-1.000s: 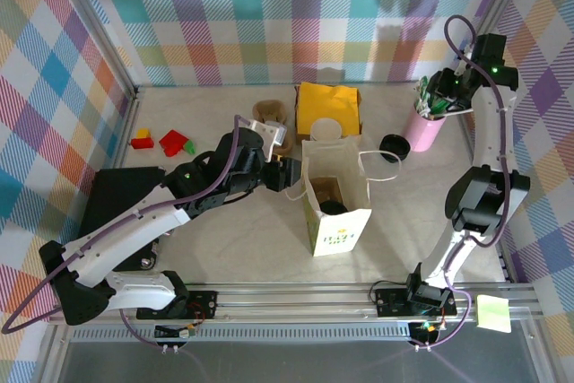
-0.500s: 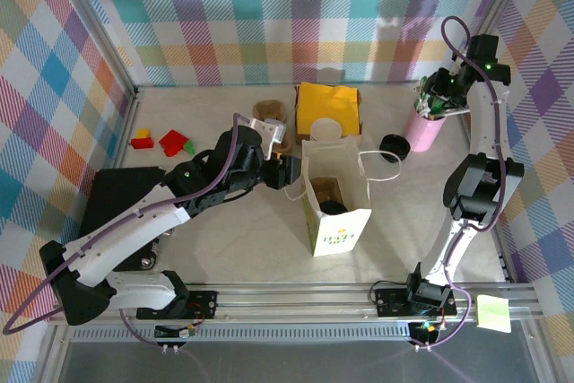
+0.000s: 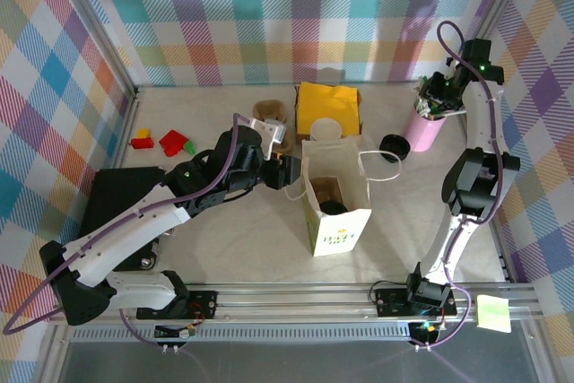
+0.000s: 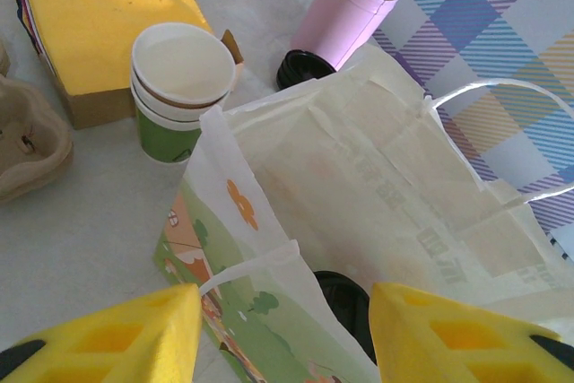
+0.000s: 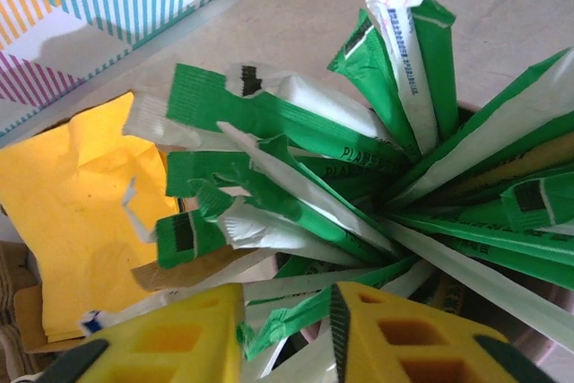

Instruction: Pack the takeout coffee

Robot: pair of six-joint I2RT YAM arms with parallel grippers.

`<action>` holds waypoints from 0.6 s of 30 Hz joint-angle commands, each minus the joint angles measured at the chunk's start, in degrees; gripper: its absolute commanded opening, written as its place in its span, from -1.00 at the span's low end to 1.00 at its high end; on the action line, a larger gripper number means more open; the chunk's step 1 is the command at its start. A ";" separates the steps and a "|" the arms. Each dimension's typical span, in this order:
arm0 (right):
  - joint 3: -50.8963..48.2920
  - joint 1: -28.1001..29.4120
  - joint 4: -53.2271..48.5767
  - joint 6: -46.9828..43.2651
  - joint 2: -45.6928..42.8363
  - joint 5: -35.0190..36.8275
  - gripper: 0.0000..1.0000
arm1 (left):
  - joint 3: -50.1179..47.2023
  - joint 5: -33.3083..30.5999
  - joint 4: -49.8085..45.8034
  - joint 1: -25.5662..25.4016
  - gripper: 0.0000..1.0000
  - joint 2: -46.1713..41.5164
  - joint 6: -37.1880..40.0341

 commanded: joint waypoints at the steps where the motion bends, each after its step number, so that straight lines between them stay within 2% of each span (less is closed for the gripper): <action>1: 2.58 0.37 0.59 0.34 0.36 -1.15 -0.43 | -0.69 0.12 1.48 0.73 0.03 -0.70 0.93; 18: 7.42 0.62 -3.02 -3.69 1.36 0.34 -0.77 | -0.59 0.44 1.39 0.96 0.03 -0.71 0.95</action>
